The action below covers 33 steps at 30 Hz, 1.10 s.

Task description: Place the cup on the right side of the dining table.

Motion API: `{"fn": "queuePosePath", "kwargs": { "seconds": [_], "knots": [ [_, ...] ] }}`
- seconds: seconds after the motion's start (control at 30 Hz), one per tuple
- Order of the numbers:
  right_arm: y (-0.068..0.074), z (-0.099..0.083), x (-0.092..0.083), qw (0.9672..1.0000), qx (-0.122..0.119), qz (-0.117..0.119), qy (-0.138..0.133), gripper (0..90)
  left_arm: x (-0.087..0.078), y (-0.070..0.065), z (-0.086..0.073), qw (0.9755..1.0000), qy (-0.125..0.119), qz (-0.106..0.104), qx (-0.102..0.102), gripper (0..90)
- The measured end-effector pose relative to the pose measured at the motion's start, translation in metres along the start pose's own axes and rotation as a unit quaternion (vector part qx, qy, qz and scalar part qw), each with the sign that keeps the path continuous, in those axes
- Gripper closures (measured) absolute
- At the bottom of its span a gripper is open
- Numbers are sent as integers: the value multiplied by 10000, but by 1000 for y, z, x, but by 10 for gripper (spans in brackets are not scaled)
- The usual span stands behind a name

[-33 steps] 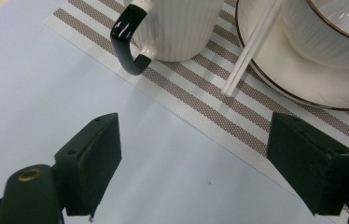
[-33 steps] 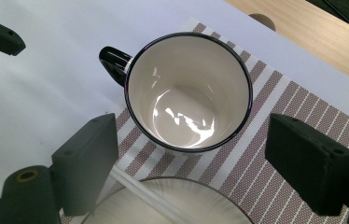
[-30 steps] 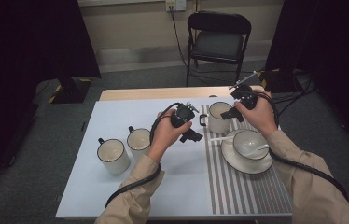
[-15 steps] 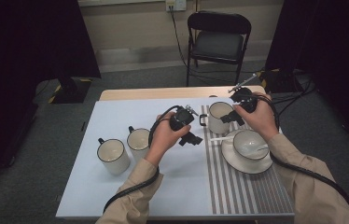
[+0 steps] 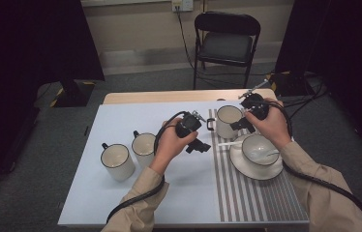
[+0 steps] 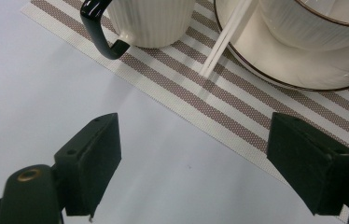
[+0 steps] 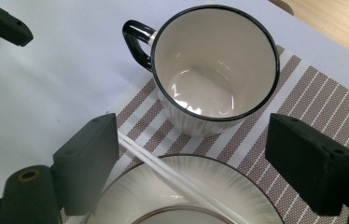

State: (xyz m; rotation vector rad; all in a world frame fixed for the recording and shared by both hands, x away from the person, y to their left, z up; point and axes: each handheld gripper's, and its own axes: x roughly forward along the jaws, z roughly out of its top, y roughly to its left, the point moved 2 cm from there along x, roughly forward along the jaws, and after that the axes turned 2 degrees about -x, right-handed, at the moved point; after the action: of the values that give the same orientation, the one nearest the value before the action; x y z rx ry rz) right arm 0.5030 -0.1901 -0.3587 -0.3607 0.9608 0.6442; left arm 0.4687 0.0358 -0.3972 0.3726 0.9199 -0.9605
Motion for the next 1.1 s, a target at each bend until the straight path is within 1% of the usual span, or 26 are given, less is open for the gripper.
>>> {"fn": "queuePosePath", "kwargs": {
  "seconds": [0.03, 0.13, 0.23, 0.37, 0.43, 0.6, 0.67, 0.73, 0.83, 0.87, 0.97, 1.1],
  "knots": [
    [1, 0, 0, 10000, 6, -6, -8, 169, 0, 0, 0, 10000, 3, -3, 18, 176],
    [3, -1, -1, 10000, -39, 22, -30, 169, -1, -1, -2, 10000, -10, -18, -22, 176],
    [5, -1, -1, 10000, -21, 32, -35, 171, -1, -1, -3, 10000, -2, -24, -12, 176],
    [8, -2, -1, 9999, -100, 57, -23, 172, -2, -1, -6, 10000, -13, -19, -45, 176],
    [10, -3, -1, 9999, -117, 74, -23, 172, -2, -1, -7, 10000, 1, -22, -19, 176],
    [12, -3, -3, 9999, -103, 116, -70, 171, -1, -3, -9, 10000, -2, -67, -33, 176],
    [11, -4, -3, 9998, -94, 136, -65, 170, -1, -4, -10, 9999, -14, -86, -68, 176],
    [12, -5, -2, 9998, -98, 138, -45, 171, -1, -4, -11, 10000, -4, -95, -22, 176],
    [13, -6, -2, 9998, -113, 182, -33, 170, -1, -4, -12, 9999, 12, -87, -50, 175],
    [14, -7, -1, 9998, -131, 169, -25, 170, -1, -4, -13, 10000, 13, -83, -30, 176],
    [16, -7, -1, 9997, -169, 192, -20, 171, -1, -4, -15, 9999, 2, -93, -67, 176],
    [19, -8, 0, 9995, -219, 226, -22, 170, -2, -4, -17, 9999, 18, -101, -42, 176]
  ]
}}
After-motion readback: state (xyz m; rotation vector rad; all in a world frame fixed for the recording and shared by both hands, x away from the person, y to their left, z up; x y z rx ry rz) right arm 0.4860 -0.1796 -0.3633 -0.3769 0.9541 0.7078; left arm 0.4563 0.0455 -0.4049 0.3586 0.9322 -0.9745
